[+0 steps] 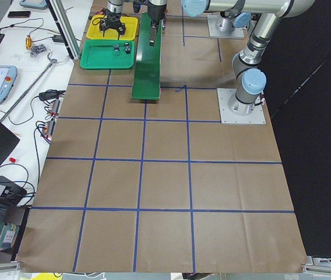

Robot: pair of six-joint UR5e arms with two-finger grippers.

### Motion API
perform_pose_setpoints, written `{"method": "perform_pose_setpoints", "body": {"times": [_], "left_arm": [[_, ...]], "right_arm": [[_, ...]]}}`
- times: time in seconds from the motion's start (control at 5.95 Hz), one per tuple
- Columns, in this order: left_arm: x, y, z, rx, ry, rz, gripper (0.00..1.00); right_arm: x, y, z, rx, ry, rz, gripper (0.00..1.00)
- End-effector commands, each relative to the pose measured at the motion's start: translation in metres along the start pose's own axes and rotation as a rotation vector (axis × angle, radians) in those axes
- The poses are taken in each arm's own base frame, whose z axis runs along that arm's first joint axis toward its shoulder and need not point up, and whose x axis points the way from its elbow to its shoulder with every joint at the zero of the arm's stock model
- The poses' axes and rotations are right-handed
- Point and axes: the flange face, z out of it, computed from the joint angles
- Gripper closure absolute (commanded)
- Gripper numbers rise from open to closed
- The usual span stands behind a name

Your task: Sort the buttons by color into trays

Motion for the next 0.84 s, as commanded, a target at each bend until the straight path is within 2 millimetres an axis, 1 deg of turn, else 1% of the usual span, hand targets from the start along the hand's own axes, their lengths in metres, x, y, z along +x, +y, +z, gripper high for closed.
{"method": "perform_pose_setpoints", "body": {"times": [0.0,0.17,0.34,0.5,0.67], "left_arm": [[0.0,0.0,0.0,0.0,-0.001,0.0,0.01],[0.0,0.0,-0.001,0.001,-0.001,0.0,0.01],[0.0,0.0,-0.001,0.001,-0.001,0.0,0.01],[0.0,0.0,-0.001,0.001,-0.001,0.0,0.01],[0.0,0.0,-0.001,0.001,-0.001,0.0,0.01]], "right_arm": [[-0.015,0.015,-0.059,-0.051,-0.106,0.263,0.0],[-0.032,0.034,-0.092,-0.119,-0.227,0.472,0.0],[-0.043,0.079,-0.126,-0.201,-0.331,0.716,0.0],[-0.063,0.117,-0.169,-0.286,-0.42,0.934,0.01],[-0.082,0.134,-0.215,-0.35,-0.436,1.123,0.02]]}}
